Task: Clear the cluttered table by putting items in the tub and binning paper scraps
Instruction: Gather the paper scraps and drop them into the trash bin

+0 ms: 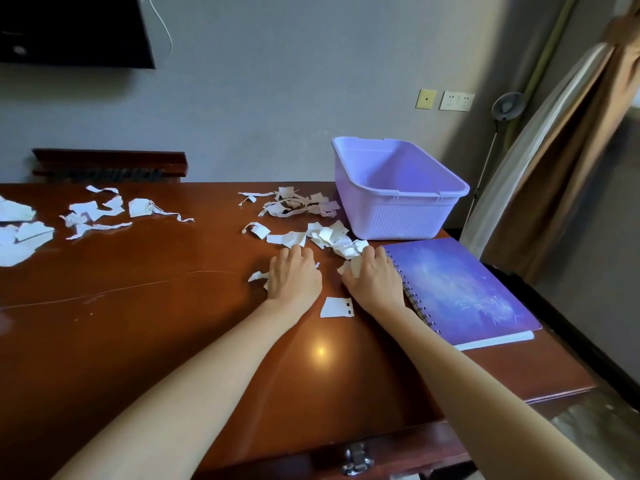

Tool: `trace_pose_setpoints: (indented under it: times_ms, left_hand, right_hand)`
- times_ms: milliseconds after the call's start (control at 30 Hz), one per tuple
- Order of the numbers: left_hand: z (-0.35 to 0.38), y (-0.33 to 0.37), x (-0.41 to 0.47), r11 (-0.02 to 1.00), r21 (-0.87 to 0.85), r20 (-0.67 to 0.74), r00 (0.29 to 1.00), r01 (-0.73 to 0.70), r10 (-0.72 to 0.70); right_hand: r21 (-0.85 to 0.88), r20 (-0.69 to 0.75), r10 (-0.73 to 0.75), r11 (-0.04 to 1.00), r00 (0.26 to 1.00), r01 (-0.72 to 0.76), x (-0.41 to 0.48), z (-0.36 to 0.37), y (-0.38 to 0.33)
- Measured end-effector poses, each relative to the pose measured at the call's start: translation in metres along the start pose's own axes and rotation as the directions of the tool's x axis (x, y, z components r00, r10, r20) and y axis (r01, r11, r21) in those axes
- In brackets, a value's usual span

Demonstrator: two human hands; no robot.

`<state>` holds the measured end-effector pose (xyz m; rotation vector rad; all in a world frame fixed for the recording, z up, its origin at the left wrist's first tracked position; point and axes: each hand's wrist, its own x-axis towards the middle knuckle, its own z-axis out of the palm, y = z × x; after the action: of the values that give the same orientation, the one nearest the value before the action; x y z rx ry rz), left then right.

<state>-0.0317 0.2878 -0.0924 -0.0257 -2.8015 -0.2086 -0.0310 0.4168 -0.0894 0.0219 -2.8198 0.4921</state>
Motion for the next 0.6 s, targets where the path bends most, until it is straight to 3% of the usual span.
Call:
trace_pose_setpoints:
  times_ms: [133, 233, 367, 433, 500, 600]
  left_hand:
    - [-0.004, -0.007, -0.002, 1.000, -0.005, -0.061, 0.998, 0.013, -0.014]
    - [-0.014, -0.015, -0.005, 0.992, -0.105, -0.117, 0.990, 0.067, -0.079]
    - [-0.033, -0.020, -0.006, 0.934, -0.335, -0.207, 0.958, 0.122, -0.200]
    - [-0.044, -0.021, -0.008, 0.891, -0.423, -0.213, 0.937, 0.167, -0.276]
    - [-0.052, -0.025, -0.014, 0.854, -0.482, -0.208, 0.920, 0.198, -0.331]
    - [-0.056, -0.036, -0.029, 0.835, -0.502, -0.198, 0.910, 0.226, -0.365]
  right_hand:
    - [0.055, -0.022, -0.043, 0.998, 0.999, 0.044, -0.003, -0.002, -0.002]
    - [0.182, -0.050, -0.022, 0.983, 0.999, 0.031, -0.006, -0.005, -0.002]
    - [0.556, -0.041, 0.157, 0.824, 0.987, -0.108, -0.013, -0.016, -0.001]
    - [0.642, -0.011, 0.217, 0.750, 0.976, -0.160, -0.019, -0.018, -0.003]
    - [0.657, 0.014, 0.240, 0.730, 0.971, -0.190, -0.024, -0.016, -0.006]
    - [0.495, -0.020, 0.221, 0.849, 0.975, -0.183, -0.027, -0.010, -0.008]
